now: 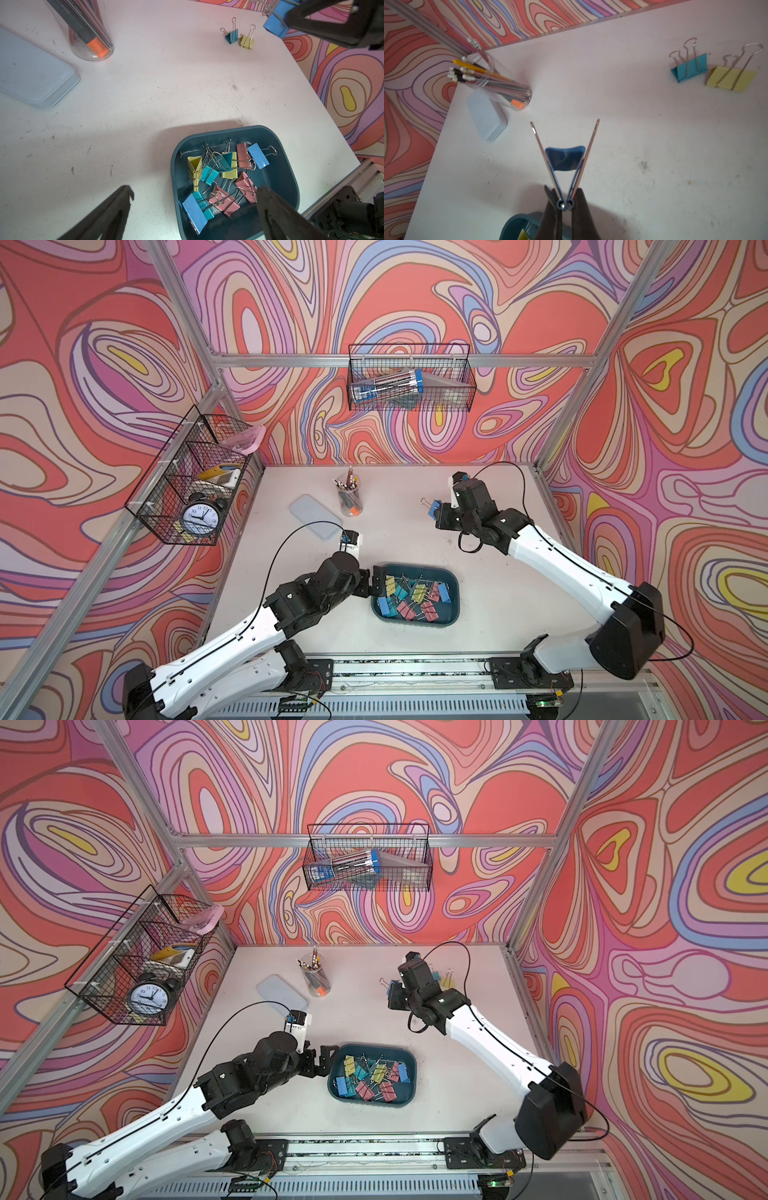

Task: Put the binder clips in the storage box
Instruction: Place the binder clip in the storage box.

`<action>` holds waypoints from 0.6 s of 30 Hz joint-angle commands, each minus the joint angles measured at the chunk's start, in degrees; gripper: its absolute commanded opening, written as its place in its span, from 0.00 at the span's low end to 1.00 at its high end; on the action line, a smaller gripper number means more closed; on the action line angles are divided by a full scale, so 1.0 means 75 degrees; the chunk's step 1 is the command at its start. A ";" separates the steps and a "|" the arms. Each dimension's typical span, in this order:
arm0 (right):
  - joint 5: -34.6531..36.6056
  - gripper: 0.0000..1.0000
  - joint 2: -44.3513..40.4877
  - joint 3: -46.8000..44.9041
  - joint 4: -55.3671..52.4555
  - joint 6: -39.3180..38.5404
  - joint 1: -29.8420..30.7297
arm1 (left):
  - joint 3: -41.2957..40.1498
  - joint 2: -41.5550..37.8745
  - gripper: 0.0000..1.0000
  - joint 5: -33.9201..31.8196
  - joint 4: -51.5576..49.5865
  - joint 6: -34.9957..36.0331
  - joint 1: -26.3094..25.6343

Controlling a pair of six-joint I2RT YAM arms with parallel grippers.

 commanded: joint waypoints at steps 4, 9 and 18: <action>0.0879 0.02 -0.1424 -0.1110 -0.1015 0.1491 0.1402 | 0.0019 -0.0170 0.99 0.0112 -0.0086 0.0121 0.0030; 0.0946 0.02 -0.2106 -0.1860 -0.1221 0.2402 0.2272 | 0.0007 -0.0182 0.99 0.0142 -0.0115 0.0090 0.0038; 0.0978 0.02 -0.1840 -0.2611 -0.1233 0.3364 0.3586 | -0.0016 -0.0158 0.99 0.0207 -0.0104 0.0011 0.0039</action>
